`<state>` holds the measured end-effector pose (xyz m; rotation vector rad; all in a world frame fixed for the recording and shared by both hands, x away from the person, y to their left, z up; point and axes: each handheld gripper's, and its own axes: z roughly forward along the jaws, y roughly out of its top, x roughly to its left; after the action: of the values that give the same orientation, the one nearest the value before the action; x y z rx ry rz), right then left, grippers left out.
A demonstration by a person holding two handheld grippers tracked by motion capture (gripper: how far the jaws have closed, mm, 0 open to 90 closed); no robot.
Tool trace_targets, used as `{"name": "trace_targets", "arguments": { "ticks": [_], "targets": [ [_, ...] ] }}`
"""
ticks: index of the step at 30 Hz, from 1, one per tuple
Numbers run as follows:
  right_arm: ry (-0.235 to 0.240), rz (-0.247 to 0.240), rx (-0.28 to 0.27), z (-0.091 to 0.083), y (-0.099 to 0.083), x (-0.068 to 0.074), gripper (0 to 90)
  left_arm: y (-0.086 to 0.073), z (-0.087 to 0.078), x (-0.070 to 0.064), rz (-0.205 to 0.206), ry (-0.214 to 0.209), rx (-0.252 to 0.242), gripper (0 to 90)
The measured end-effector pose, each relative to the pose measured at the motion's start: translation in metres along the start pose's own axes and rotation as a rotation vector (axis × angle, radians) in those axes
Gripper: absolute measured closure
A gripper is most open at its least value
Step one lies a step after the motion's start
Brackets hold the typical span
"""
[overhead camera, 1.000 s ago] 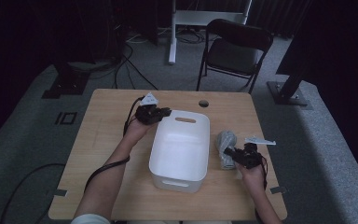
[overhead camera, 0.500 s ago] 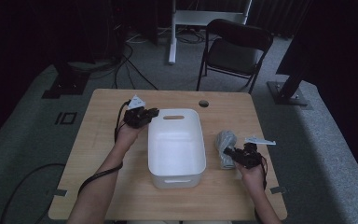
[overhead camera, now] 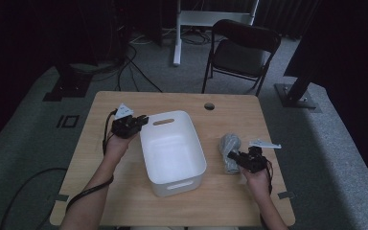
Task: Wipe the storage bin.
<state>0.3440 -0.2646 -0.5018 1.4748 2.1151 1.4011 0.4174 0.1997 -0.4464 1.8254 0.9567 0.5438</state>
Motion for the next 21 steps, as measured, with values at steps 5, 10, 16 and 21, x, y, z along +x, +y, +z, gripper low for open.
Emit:
{"name": "trace_targets", "arguments": {
  "ticks": [5, 10, 16, 21],
  "targets": [
    [0.002, -0.003, 0.002, 0.001, 0.000, 0.001, 76.5, -0.001, -0.004, 0.005, 0.005, -0.026, 0.002, 77.9],
    [0.005, -0.002, 0.002, 0.001, 0.000, 0.002, 76.5, 0.002, 0.000, 0.016, -0.005, -0.112, -0.002, 64.9],
    [-0.001, 0.004, 0.004, 0.000, -0.001, -0.001, 76.5, 0.008, 0.008, 0.020, 0.042, -0.153, 0.004, 62.7],
    [-0.005, 0.009, 0.000, -0.002, -0.002, -0.003, 76.5, 0.008, 0.016, 0.020, 0.046, -0.183, 0.026, 65.0]
  ]
}}
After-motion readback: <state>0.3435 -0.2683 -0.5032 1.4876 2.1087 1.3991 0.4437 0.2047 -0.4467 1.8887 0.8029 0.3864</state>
